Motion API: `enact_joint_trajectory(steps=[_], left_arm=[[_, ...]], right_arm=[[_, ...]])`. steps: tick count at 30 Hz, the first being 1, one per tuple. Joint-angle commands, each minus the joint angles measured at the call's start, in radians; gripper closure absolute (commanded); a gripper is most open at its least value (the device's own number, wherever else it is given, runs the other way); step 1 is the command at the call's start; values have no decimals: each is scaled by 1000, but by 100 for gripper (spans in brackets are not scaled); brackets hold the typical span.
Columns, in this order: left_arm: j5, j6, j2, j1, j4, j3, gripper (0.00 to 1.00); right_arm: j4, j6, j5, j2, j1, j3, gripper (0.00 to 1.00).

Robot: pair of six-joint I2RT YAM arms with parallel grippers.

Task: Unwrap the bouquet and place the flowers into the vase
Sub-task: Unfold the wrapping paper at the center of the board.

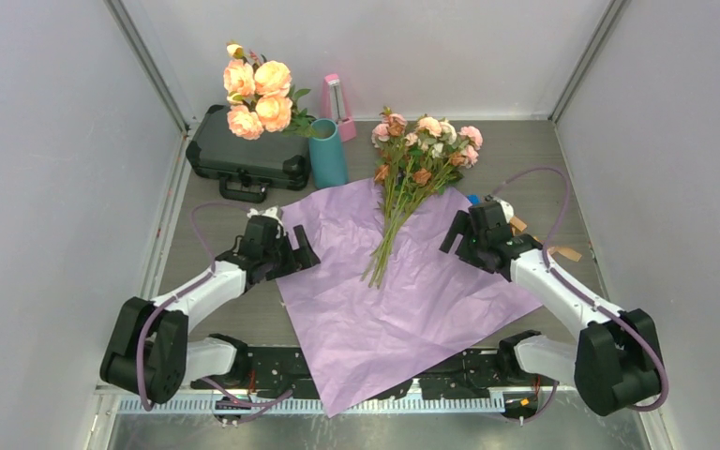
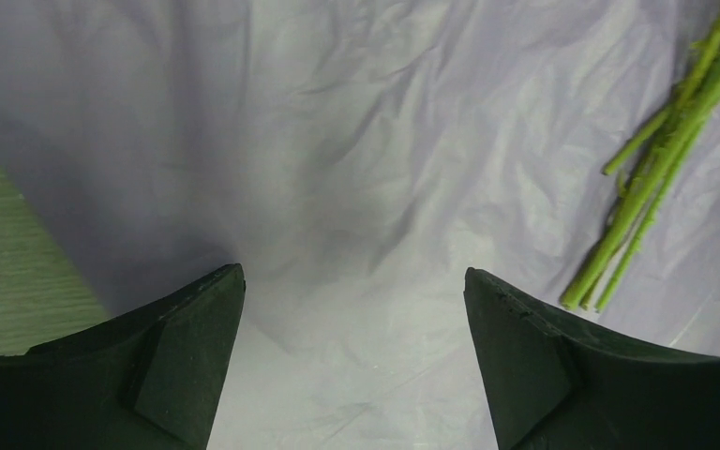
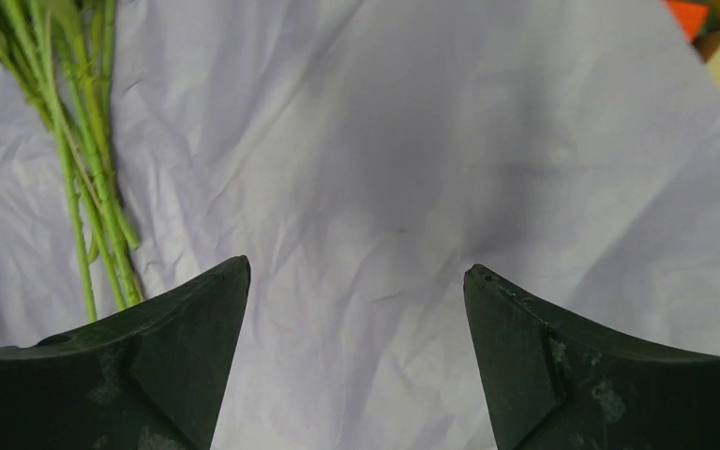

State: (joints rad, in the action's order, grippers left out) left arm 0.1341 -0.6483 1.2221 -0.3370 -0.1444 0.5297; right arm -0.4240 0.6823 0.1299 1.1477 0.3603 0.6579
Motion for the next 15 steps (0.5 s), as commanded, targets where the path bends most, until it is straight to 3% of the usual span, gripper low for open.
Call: enact_joint_trajectory(steps=[1,8,15], left_arm=[[-43,-28,-25,38,77,-55,9],[-40,-27,-64,52,34,-76,8],[-6,51,-153,55,-190,84,7]], right_arm=[[32,-18,-10,13,-99,-17,10],[34,8,-16,26,-210,-73,8],[13,12,-44,-54,-225,-67,8]])
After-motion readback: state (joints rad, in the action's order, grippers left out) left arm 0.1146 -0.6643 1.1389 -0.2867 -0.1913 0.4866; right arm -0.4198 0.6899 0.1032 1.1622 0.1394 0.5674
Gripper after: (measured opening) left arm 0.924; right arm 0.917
